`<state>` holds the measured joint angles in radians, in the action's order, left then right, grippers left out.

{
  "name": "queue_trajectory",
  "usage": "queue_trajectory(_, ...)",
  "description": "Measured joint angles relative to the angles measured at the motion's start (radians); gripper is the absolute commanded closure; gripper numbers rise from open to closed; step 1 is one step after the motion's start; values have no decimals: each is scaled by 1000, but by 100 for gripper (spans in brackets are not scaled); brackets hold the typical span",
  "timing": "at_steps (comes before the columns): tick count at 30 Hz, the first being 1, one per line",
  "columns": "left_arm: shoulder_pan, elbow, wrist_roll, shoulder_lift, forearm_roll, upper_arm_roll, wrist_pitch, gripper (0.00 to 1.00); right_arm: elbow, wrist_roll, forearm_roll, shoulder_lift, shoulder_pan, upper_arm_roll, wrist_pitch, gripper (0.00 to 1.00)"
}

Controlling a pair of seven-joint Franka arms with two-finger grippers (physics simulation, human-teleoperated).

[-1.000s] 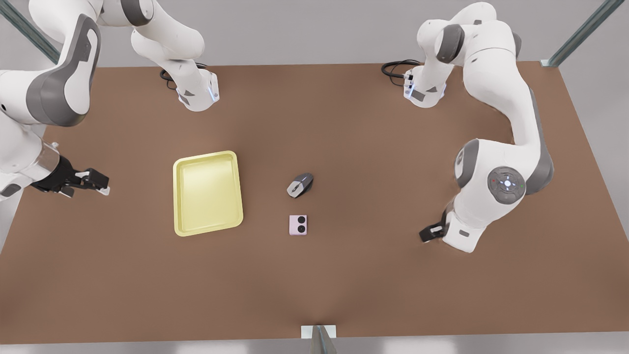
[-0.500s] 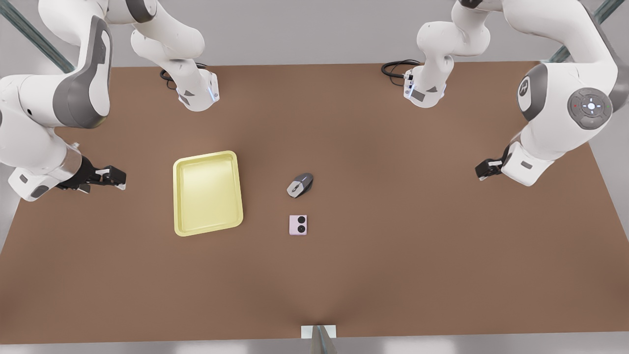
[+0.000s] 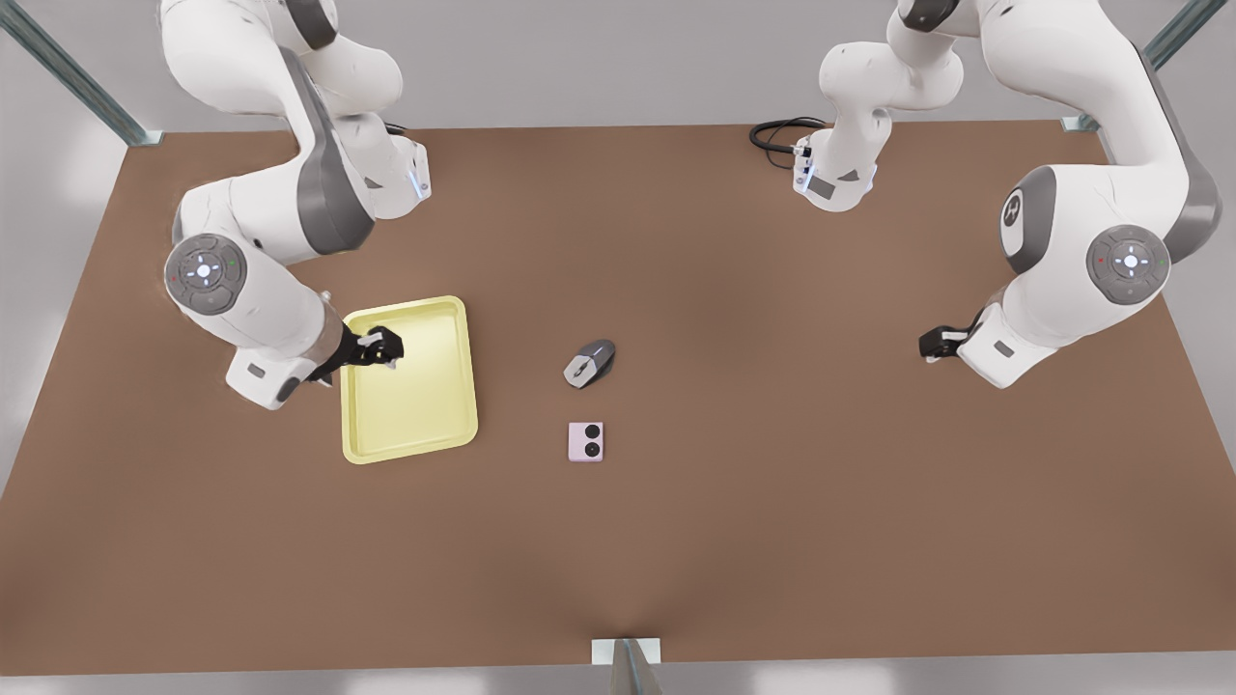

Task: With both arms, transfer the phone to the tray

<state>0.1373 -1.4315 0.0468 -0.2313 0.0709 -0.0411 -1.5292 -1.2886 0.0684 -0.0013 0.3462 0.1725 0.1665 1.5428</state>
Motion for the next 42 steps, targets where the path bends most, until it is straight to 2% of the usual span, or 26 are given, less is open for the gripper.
queue_trajectory(3,-1,0,-19,-7,-1,0,-3,0,41,100,-2,98,77,50,47,0)
queue_trajectory(9,-1,0,-50,-10,-2,0,-5,0,150,309,-16,314,218,46,174,0)
queue_trajectory(23,-1,0,-91,-26,-3,-2,-8,0,152,722,-70,561,308,47,450,0)
queue_trajectory(28,-1,0,-100,-31,-3,-2,-10,0,153,816,-76,605,339,22,525,0)
queue_trajectory(34,-1,0,-108,-34,-3,-2,-15,0,54,894,-140,606,345,16,611,0)
queue_trajectory(42,-2,0,-114,-37,-3,-3,-20,0,48,966,-168,634,360,17,678,0)
